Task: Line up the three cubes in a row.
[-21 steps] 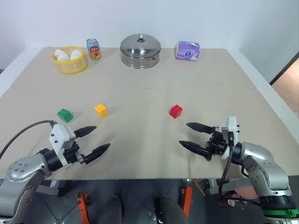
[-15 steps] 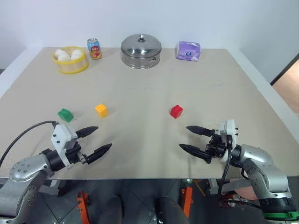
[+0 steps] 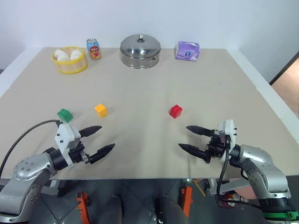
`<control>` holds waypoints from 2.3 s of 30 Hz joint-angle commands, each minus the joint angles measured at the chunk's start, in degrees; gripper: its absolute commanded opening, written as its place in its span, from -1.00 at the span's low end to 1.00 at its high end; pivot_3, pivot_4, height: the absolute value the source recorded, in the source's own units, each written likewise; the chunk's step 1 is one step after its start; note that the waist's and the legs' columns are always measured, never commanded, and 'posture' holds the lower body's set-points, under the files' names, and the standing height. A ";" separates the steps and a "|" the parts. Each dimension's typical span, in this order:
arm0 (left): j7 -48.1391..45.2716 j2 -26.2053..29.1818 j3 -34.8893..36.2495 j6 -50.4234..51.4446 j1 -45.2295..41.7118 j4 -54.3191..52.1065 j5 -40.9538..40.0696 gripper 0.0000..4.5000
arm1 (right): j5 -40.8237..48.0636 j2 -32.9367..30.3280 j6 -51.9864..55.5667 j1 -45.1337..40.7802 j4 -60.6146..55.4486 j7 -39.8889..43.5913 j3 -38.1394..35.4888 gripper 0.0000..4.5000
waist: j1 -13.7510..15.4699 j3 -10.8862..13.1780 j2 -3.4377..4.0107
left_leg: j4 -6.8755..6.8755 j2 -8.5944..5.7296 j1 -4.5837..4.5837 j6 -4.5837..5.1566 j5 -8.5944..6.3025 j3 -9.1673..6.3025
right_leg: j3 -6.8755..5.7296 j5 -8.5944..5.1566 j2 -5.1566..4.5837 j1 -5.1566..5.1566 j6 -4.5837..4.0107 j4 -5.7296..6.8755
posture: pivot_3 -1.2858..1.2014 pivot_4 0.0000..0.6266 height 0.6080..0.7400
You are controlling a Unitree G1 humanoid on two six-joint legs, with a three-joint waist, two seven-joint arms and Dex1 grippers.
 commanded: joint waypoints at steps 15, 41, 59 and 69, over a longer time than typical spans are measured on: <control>6.63 -18.91 -17.26 -9.04 -18.50 11.04 12.83 0.98 | -14.35 5.64 -0.98 -34.52 39.18 -11.76 3.98 1.00 | -0.08 -0.01 -0.01 | 0.15 -0.04 0.02 0.19 0.23 -0.02 | 0.19 0.50 0.20 0.09 0.15 -0.01 | 0.03 -0.52 0.99; 9.25 -22.65 -18.05 -9.88 -19.96 12.78 14.04 0.98 | -16.55 9.19 -6.46 -39.79 49.14 -11.20 2.51 1.00 | -0.21 -0.01 0.01 | 0.12 -0.03 0.04 0.38 0.40 0.01 | 0.34 0.73 0.27 0.06 0.18 -0.01 | 0.03 -0.52 0.99; 8.13 -21.83 -17.74 -9.97 -20.25 13.02 13.79 0.98 | -14.74 10.95 -2.46 -36.41 38.54 -11.41 2.58 1.00 | -0.21 -0.01 0.02 | 0.09 -0.03 0.00 0.38 0.39 0.02 | 0.36 0.73 0.28 -0.01 0.18 -0.01 | 0.03 -0.52 0.99; 8.82 -21.89 -17.08 -9.97 -20.48 12.62 13.65 0.98 | -19.95 13.00 -9.49 -37.14 49.00 -13.96 4.20 1.00 | -0.22 -0.01 0.02 | 0.09 -0.03 0.00 0.38 0.40 0.05 | 0.39 0.73 0.29 -0.02 0.18 -0.01 | 0.03 -0.52 0.99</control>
